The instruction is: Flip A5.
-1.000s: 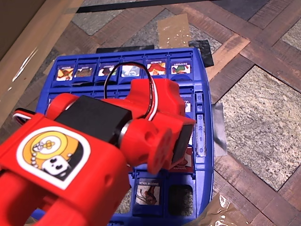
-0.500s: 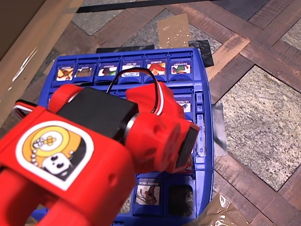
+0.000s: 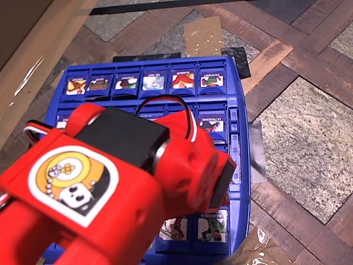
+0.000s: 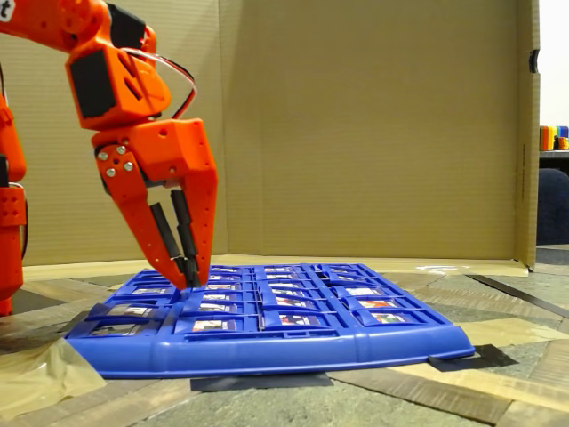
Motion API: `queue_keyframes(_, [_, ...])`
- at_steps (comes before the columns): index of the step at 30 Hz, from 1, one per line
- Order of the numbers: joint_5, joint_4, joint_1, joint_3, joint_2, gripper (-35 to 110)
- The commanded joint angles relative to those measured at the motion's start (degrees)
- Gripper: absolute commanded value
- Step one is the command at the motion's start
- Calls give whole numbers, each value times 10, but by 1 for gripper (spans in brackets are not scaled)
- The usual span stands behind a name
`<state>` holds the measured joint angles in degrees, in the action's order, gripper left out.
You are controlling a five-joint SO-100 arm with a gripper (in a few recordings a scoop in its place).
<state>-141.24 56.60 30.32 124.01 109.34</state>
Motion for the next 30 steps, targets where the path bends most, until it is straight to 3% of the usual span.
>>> queue_keyframes(1, [-17,-28,-4,4,33,0])
queue_keyframes(13, [-93,-333,-50,105,152,0])
queue_keyframes(30, [-213,-656,-144,231,345,0])
